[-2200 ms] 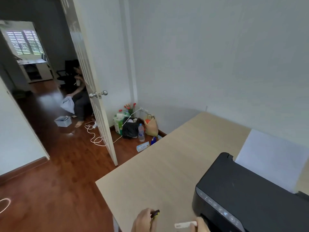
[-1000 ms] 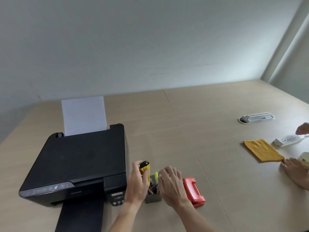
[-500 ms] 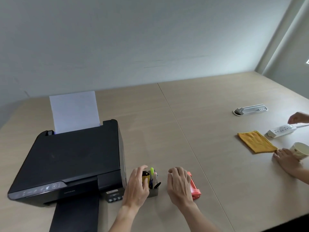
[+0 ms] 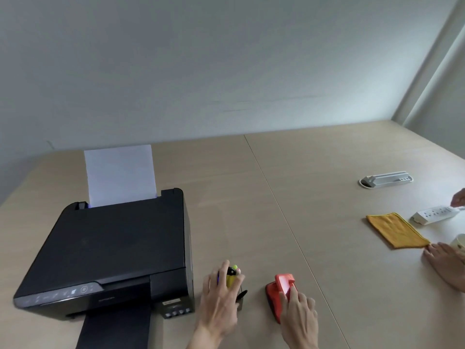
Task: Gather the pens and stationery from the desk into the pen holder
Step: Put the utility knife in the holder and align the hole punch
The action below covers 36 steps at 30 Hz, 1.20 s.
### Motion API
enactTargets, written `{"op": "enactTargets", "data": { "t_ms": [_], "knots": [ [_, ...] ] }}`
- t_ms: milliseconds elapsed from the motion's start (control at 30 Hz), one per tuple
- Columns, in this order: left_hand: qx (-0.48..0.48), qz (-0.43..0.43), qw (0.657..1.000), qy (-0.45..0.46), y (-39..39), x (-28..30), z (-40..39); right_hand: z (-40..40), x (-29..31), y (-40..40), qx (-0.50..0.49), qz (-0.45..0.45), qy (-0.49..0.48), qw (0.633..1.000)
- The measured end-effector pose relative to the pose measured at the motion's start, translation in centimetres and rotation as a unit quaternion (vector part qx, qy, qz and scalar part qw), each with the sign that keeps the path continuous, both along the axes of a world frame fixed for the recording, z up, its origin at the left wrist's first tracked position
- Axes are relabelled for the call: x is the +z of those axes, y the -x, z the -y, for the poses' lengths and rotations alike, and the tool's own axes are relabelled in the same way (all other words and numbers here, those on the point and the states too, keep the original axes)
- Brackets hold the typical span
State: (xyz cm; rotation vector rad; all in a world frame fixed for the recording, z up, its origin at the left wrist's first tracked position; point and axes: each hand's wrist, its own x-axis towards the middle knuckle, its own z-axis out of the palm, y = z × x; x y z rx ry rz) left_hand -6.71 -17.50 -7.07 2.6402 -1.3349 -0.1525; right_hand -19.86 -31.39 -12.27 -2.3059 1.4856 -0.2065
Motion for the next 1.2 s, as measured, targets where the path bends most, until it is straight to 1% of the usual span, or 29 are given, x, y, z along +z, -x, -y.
{"op": "enactTargets", "data": {
  "t_ms": [100, 267, 500, 600, 700, 767, 867, 967, 1000, 1067, 1133, 1167, 1200],
  "knots": [
    [0.015, 0.001, 1.0, -0.018, -0.6, 0.0, 1.0, 0.2, -0.7, 0.1, 0.016, -0.002, 0.038, 0.999],
    [0.045, 0.009, 0.998, -0.041, -2.3, 0.0, 2.7, 0.6, -1.3, -0.2, -0.003, 0.02, 0.043, 0.999],
    [0.072, 0.01, 0.995, -0.074, -5.1, 0.5, 4.7, 2.0, -1.1, -1.4, 0.029, 0.023, 0.046, 0.998],
    [0.081, 0.015, 0.995, -0.064, -6.6, 1.0, 6.0, 2.9, -0.9, -2.3, 0.038, 0.03, 0.057, 0.997],
    [0.09, 0.023, 0.994, -0.061, -8.7, 1.6, 7.4, 4.1, -0.6, -3.5, 0.083, 0.045, 0.029, 0.995],
    [0.096, 0.024, 0.992, -0.072, -10.0, 1.7, 8.0, 5.0, -0.2, -4.9, 0.127, 0.041, -0.013, 0.991],
    [0.104, 0.028, 0.991, -0.074, -12.1, 2.0, 8.7, 7.4, -1.3, -7.9, 0.173, 0.025, -0.064, 0.983],
    [0.099, 0.029, 0.992, -0.071, -13.9, 2.3, 9.2, 8.9, 0.1, -10.9, 0.21, 0.015, -0.07, 0.975],
    [0.098, 0.033, 0.992, -0.069, -14.4, 2.3, 9.4, 9.4, 0.1, -11.8, 0.227, 0.011, -0.054, 0.972],
    [0.099, 0.038, 0.992, -0.062, -15.4, 2.1, 9.9, 10.5, 0.5, -13.8, 0.265, 0.007, -0.079, 0.961],
    [0.102, 0.042, 0.993, -0.05, -16.2, 1.6, 10.3, 11.2, 0.3, -15.7, 0.3, 0.005, -0.129, 0.945],
    [0.104, 0.044, 0.992, -0.047, -16.5, 1.5, 10.5, 11.7, -0.2, -16.4, 0.31, -0.012, -0.116, 0.944],
    [0.107, 0.047, 0.992, -0.045, -16.8, 1.4, 10.7, 12.3, -0.5, -17.2, 0.328, 0.001, -0.111, 0.938]
  ]
}}
